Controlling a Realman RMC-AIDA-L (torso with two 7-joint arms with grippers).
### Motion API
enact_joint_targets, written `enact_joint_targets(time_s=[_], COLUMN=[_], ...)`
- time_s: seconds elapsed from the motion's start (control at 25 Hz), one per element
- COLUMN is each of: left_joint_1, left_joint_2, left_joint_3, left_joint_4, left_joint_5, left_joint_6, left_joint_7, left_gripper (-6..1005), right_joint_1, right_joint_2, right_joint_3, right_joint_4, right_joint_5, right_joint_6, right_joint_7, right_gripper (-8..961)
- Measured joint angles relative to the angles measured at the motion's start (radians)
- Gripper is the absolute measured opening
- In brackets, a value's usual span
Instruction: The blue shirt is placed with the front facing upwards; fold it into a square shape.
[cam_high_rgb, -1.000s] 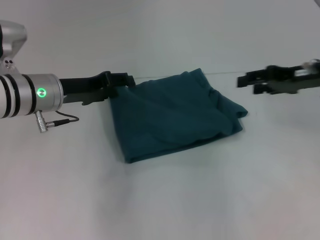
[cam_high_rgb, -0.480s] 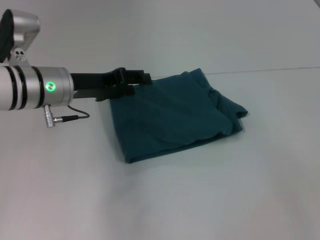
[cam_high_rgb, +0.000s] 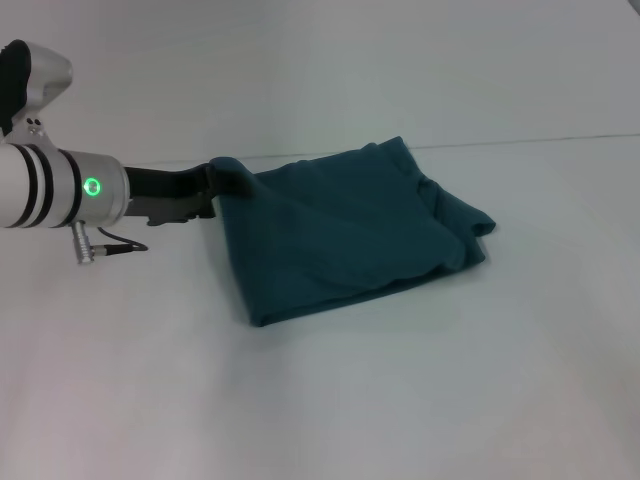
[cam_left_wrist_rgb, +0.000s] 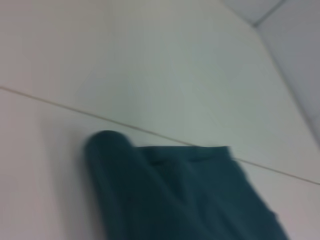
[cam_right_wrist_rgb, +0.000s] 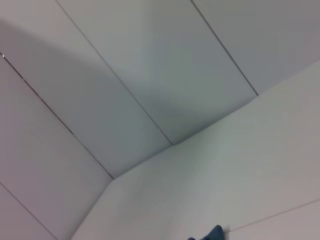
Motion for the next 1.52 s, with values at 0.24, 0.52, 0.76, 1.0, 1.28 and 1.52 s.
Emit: enact_joint_targets(time_s=[0.24,0.52,0.76,1.0,1.28,1.52], left_joint_1=[-0.036,-0.045,-0.04,-0.041,-0.047,-0.05], left_joint_2=[0.017,0.027,0.027,0.025,0.024,0.021], left_joint_3=[0.0,-0.008,-0.027,-0.028,-0.021,-0.018], left_joint_4=[-0.03,-0.073,-0.119,-0.156,-0.195,-0.203], left_joint_5=[0.066,0.079,0.08,0.081,0.082,0.081], left_joint_6=[0.006,-0.002,-0.016,-0.022,-0.056,-0.076], left_joint_7=[-0.021,-0.038,-0.05,-0.05,-0.043,-0.038], left_gripper=[735,864,873,874,874,874], right_joint_1=[0.018,0.039,0.044,0.052,0.08,0.104], right_joint_2=[0.0,0.002,-0.003,0.001,0.002,0.0], right_joint_3=[0.007,0.01,0.006,0.007,0.0,-0.021], right_joint_4=[0.015,0.03,0.068,0.082,0.116,0.143], right_joint_5=[0.002,0.003,0.003,0.003,-0.001,-0.006], right_joint_6=[0.007,0.016,0.038,0.045,0.045,0.06], right_joint_7=[-0.019,-0.03,-0.034,-0.035,-0.035,-0.033], right_gripper=[912,912,912,912,912,912])
